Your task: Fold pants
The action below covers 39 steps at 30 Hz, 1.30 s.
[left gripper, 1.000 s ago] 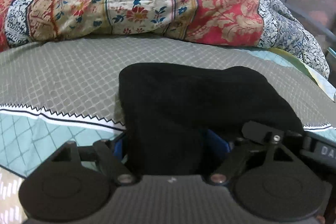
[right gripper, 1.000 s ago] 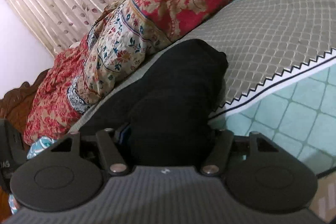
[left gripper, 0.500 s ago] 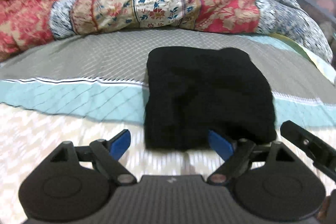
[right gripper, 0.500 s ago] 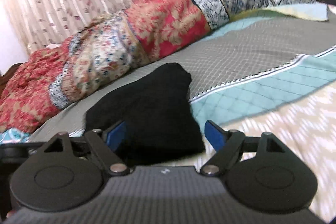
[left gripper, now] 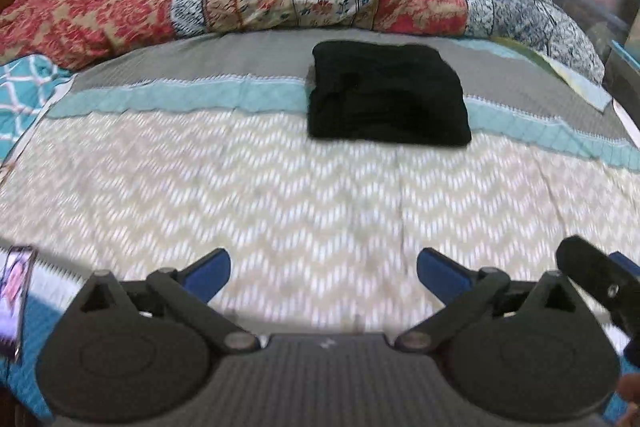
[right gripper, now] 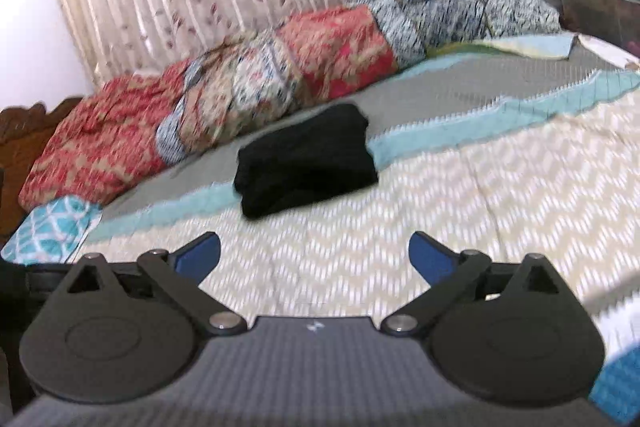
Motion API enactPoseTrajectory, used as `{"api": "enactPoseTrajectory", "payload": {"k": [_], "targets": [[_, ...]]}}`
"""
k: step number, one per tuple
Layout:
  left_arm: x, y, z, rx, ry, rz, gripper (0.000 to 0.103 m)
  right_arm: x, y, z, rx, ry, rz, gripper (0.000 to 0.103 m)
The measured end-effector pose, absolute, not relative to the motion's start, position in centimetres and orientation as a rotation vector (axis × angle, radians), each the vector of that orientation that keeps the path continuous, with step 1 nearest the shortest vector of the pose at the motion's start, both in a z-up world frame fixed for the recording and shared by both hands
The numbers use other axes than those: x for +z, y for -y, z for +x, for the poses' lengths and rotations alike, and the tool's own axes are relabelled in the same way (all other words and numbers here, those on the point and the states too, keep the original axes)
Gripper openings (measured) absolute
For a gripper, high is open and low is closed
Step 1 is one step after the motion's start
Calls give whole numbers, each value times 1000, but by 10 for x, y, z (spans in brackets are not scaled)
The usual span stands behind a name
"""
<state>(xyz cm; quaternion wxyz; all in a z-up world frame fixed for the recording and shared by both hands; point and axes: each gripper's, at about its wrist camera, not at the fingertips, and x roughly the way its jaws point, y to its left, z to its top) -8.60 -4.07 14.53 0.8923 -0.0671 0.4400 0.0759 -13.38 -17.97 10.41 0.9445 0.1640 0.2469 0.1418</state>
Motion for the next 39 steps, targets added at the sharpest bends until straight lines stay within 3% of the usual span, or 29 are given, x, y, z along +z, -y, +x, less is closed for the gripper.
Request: {"api": "enactPoseTrajectory", "payload": {"k": [16,39], "targets": [[158,52,-166,156,-861,-51,103,112,169,-200,310,-541,347,103],[165,47,-186,203,-850,-18,103,112,171,-221,288,-542,351,103]]}}
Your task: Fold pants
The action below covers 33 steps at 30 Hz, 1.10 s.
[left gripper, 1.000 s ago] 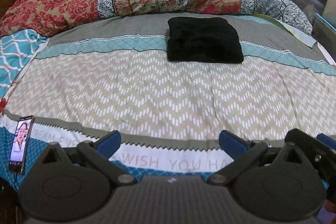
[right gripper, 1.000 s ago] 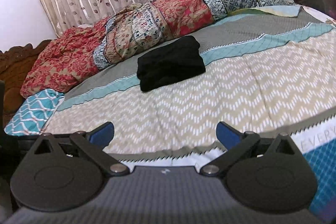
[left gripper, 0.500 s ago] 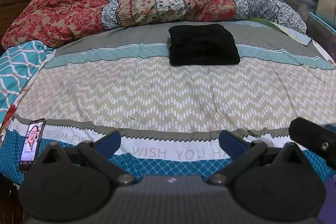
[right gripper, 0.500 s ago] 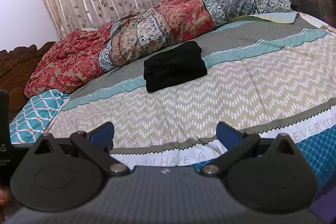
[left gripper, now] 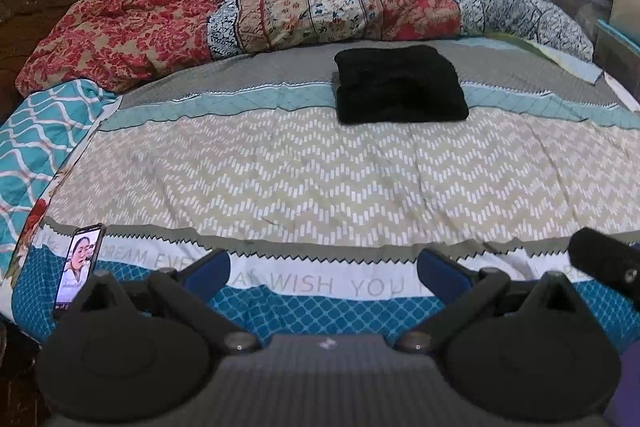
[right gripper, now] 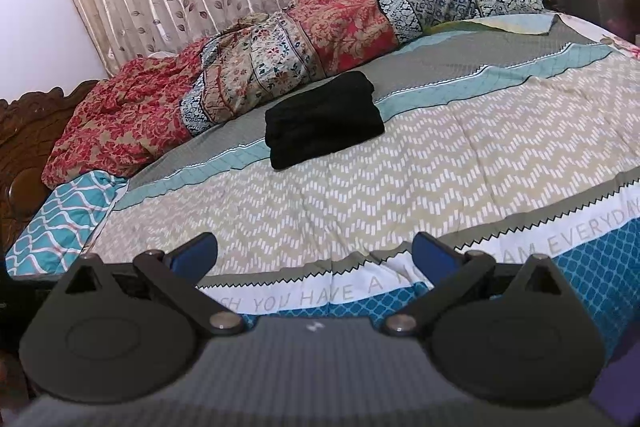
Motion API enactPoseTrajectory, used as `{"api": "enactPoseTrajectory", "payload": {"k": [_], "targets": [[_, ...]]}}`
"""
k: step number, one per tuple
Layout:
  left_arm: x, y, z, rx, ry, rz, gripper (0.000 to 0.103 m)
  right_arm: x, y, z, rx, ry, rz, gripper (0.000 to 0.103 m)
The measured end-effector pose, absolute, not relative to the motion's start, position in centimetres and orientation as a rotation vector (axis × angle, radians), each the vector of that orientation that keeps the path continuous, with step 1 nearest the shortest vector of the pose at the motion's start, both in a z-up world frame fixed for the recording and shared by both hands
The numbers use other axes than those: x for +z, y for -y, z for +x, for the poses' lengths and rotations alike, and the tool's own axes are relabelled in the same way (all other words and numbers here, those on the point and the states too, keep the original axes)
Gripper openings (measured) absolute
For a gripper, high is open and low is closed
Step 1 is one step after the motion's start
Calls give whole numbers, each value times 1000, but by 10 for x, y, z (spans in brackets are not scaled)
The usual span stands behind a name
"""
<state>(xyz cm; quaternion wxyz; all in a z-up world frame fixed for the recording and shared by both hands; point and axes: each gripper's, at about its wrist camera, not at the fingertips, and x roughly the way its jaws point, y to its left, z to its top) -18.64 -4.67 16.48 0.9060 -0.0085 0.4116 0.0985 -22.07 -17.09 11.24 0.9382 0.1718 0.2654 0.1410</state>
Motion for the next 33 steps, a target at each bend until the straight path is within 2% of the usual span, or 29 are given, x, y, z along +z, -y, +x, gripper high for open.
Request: {"api": "enactPoseTrajectory", "payload": {"k": [33], "targets": [[143,46,-173,244,-911,-5,103,107,166,-219,298,-550,346,103]]}}
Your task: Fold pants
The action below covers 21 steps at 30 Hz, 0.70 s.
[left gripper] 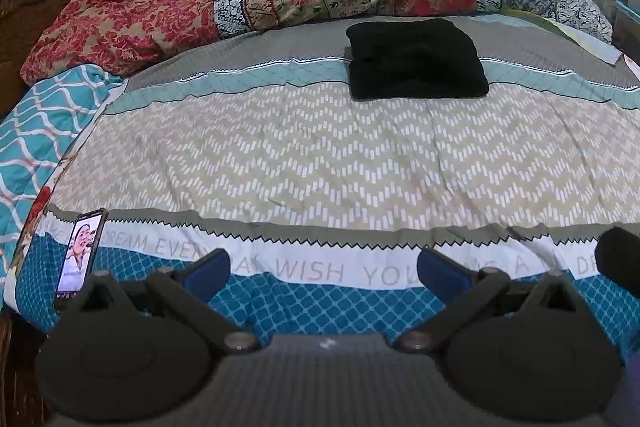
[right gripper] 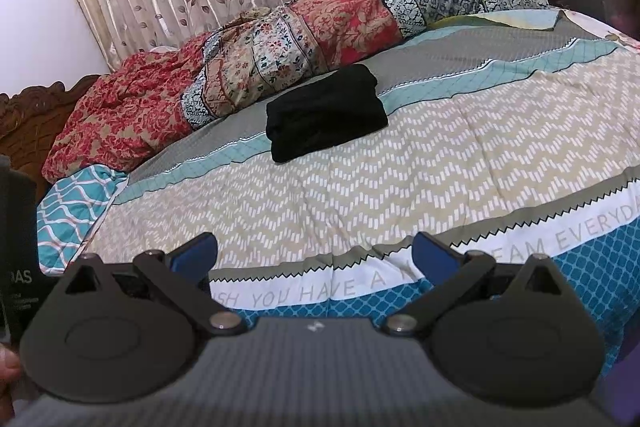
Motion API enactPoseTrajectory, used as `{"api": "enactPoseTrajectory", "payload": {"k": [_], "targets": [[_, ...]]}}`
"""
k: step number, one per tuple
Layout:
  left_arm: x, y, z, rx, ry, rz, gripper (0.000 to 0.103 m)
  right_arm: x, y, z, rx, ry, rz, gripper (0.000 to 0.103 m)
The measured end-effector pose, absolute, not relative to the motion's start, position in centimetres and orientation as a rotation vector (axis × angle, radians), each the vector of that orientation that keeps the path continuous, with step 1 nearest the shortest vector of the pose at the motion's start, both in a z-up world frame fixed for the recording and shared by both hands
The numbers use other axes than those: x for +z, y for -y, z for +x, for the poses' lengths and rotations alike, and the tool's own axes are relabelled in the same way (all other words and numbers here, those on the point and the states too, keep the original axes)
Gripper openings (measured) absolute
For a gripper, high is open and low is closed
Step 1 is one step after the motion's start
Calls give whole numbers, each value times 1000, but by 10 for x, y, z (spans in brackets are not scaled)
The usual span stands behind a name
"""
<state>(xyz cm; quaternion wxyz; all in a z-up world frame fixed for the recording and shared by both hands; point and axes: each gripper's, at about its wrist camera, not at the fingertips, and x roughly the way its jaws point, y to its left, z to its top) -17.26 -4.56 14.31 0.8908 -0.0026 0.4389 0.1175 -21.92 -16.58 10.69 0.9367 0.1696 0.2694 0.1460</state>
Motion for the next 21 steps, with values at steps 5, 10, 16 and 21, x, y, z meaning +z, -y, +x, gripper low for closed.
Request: {"api": "enactPoseTrajectory", "payload": {"k": [5,10,16,21], "targets": [[144,45,-173,244,-913,-9,103,107,166,-218,302,-552,345,103],[142,46,-173,246,-915,-8,103,105,166,-218,302,-557,344,103],[141,47,-174,248,-918,-3,103,104,166,-217,299,-567,351,103],[139,46,-173,242,-933,-12,103,102,165,-218,297,-571,350,103]]}}
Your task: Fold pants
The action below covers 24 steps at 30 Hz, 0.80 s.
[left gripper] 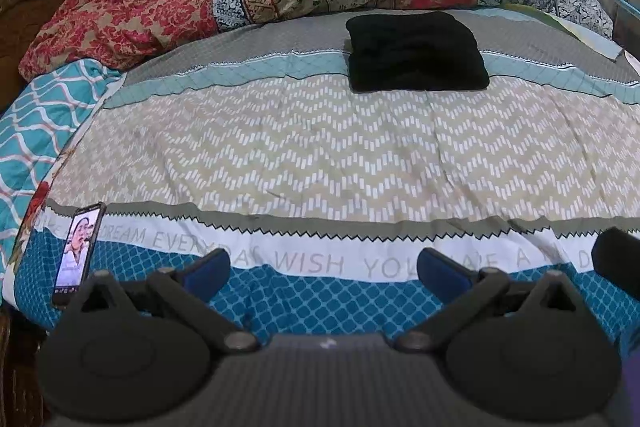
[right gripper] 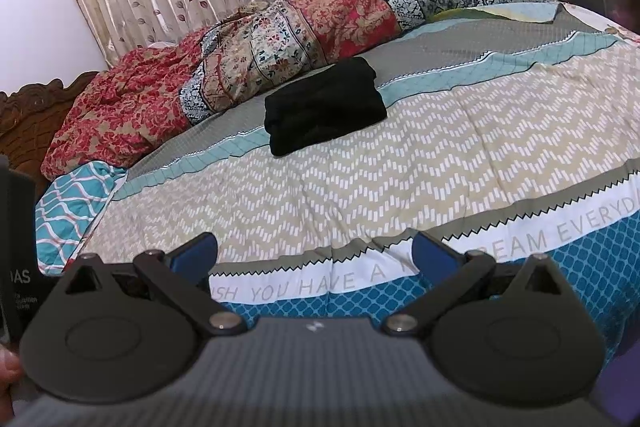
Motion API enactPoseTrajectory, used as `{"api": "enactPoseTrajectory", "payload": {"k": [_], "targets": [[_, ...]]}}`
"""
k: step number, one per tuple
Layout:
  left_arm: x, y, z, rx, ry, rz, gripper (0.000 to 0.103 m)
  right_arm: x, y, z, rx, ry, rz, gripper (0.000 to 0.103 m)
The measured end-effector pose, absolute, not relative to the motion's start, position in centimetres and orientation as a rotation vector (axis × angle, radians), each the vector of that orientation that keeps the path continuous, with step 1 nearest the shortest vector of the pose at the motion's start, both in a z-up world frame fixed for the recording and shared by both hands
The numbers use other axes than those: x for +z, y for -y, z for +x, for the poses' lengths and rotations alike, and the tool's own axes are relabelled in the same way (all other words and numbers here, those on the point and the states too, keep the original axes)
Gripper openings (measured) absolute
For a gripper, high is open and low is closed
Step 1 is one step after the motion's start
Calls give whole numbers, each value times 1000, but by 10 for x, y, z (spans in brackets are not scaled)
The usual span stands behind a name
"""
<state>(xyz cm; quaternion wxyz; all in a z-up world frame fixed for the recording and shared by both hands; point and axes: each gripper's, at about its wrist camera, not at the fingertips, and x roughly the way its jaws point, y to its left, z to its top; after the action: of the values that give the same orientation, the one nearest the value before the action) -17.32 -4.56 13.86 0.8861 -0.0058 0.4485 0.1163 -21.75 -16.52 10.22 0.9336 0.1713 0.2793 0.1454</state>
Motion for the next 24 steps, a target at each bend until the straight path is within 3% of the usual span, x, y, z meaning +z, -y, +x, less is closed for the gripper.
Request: {"api": "enactPoseTrajectory", "payload": {"k": [24], "targets": [[134,45,-169,237,-957,-11,103,100,167,-216,292,-580,358,103]]}}
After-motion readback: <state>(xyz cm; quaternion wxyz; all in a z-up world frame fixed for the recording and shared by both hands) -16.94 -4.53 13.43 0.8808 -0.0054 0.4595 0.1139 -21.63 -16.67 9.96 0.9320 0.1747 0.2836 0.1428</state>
